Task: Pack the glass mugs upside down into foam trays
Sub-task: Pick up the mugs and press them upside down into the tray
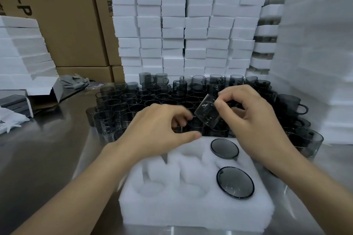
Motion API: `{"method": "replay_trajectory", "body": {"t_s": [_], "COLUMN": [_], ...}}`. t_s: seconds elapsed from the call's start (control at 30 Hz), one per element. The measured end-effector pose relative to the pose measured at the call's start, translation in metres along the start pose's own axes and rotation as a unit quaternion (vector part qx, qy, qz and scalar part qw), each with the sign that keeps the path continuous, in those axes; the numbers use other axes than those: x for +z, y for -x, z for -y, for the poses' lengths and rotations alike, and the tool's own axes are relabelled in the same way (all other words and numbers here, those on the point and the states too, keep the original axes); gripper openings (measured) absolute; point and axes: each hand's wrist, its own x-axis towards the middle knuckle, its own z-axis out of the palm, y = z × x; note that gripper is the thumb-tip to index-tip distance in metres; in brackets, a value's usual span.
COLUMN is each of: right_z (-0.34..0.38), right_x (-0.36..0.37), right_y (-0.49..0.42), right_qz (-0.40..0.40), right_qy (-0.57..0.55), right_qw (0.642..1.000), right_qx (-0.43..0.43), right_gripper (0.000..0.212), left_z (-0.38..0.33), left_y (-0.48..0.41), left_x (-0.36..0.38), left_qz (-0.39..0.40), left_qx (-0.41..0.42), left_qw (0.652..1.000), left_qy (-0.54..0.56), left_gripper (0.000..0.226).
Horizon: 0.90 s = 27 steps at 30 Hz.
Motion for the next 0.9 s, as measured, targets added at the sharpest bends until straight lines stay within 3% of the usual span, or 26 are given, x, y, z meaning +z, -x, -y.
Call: {"method": "replay_trajectory", "body": {"t_s": [0.1,0.27,0.4,0.57,0.67,0.73,0.8,0.9], "right_z": [0.001,0.000,-0.006,-0.007,-0.007,-0.006,-0.006,-0.004], "right_x": [0.008,0.013,0.013,0.013,0.012,0.010,0.007,0.007], "right_y": [0.005,0.011,0.012,0.013,0.012,0.011,0.010,0.012], "right_qz": [0.027,0.031,0.067,0.034,0.004,0.011,0.066,0.146], "right_qy": [-0.015,-0.062,-0.141,-0.137,-0.142,-0.166,-0.206,-0.245], "right_qw": [0.998,0.995,0.988,0.989,0.989,0.984,0.973,0.955], "right_qx": [-0.047,-0.070,0.018,0.036,0.044,0.058,0.075,0.083], "right_gripper": [0.011,0.011,0.030,0.039,0.037,0.041,0.047,0.043], "left_z": [-0.009,-0.013,-0.012,-0.012,-0.013,-0.014,-0.014,-0.013], "left_y": [0.002,0.001,0.003,0.004,0.004,0.005,0.005,0.005], "left_x": [0.000,0.008,0.010,0.006,0.005,0.003,0.002,0.001], "left_qz": [0.004,-0.041,-0.068,0.028,0.036,0.042,0.063,0.100], "left_qx": [0.020,0.028,-0.001,0.025,0.022,0.010,0.001,-0.014], "left_qw": [0.982,0.941,0.930,0.924,0.918,0.899,0.863,0.798], "left_qy": [0.188,0.334,0.362,0.380,0.394,0.436,0.501,0.594], "left_gripper": [0.068,0.054,0.055,0.062,0.060,0.051,0.043,0.057]}}
